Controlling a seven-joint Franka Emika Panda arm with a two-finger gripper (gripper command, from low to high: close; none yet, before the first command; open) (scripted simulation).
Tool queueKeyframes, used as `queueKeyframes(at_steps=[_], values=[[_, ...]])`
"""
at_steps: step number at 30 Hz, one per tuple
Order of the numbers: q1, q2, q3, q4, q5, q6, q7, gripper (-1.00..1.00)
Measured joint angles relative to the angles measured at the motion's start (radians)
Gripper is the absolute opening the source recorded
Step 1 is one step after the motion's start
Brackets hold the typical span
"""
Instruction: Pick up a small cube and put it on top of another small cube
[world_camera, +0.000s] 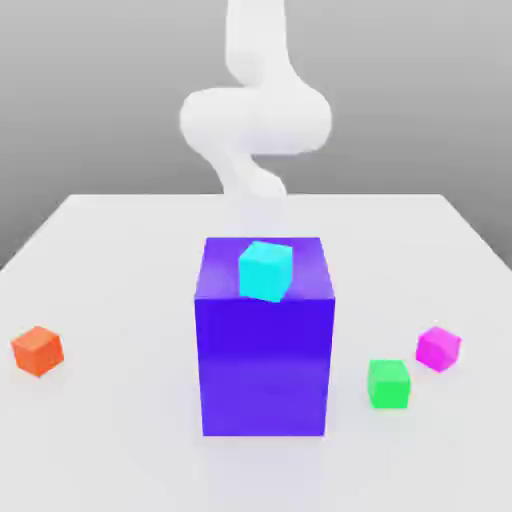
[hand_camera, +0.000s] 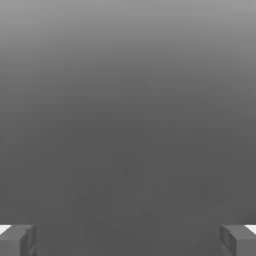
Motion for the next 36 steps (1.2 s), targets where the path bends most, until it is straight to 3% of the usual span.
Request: queueKeyframes(at_steps=[13, 22, 26, 30, 36], values=[[0.381, 0.332, -0.009, -0.208, 0.080, 0.220, -0.581, 0.00], [0.591, 0.557, 0.049, -0.350, 0.107, 0.370, -0.957, 0.00], [0.657, 0.655, 0.096, -0.413, 0.083, 0.439, -1.098, 0.00], [0.743, 0.753, 0.126, -0.475, -0.004, 0.509, -1.192, 0.00], [0.785, 0.959, 0.055, -0.453, -0.106, 0.673, -1.155, 0.00]])
